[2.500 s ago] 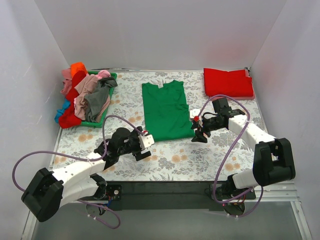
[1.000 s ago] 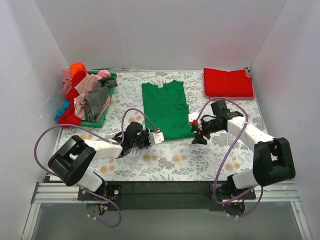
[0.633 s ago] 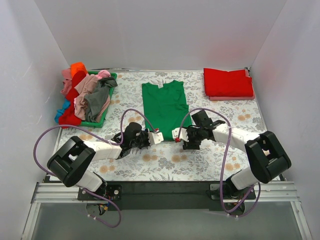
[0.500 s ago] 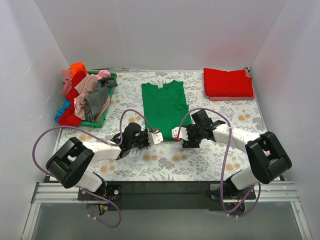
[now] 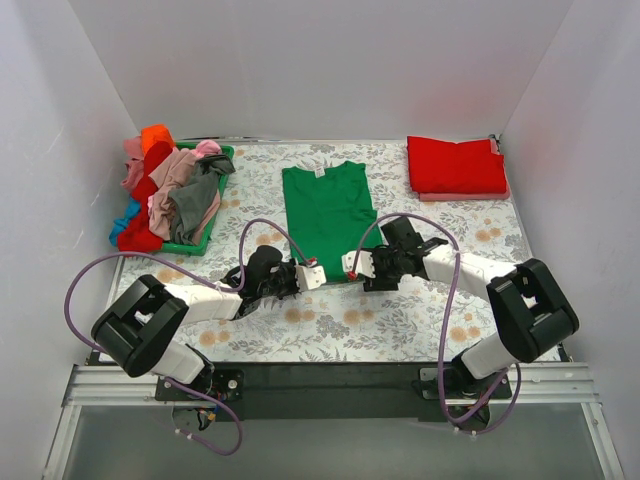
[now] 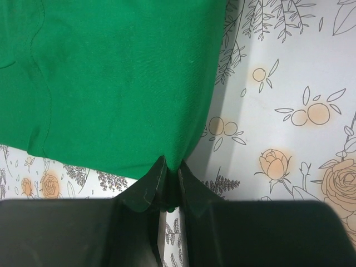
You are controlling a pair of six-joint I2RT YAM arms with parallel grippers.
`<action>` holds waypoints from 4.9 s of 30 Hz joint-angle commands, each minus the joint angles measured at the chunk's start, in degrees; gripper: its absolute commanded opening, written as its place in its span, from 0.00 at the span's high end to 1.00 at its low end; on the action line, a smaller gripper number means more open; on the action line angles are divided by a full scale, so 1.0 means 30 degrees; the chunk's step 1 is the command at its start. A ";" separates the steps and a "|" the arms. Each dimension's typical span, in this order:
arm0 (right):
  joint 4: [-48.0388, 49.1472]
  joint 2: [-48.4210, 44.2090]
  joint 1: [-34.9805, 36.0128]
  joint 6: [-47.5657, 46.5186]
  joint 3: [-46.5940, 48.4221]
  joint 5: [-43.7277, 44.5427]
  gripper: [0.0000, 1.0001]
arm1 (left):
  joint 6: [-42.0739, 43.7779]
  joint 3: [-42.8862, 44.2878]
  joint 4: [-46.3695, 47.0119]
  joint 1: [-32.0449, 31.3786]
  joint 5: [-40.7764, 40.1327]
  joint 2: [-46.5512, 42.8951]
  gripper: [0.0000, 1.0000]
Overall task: Fold and stack the t-shirts
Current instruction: Fold the tshirt
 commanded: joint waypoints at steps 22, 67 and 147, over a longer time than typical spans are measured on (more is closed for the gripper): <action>0.0693 0.0637 -0.0664 0.0065 0.0637 0.0101 0.34 | -0.0312 -0.0302 -0.0269 -0.0036 0.0826 -0.0728 1.00; -0.8533 -0.3430 -0.0958 -0.3508 -0.0035 -0.3033 0.99 | -0.4352 -0.1123 -0.5512 -0.3431 0.4195 -0.5356 1.00; -0.1680 1.2969 -0.1690 0.6626 2.0762 -0.1159 0.99 | -0.4413 0.5819 0.1255 0.6321 -0.0080 0.3665 1.00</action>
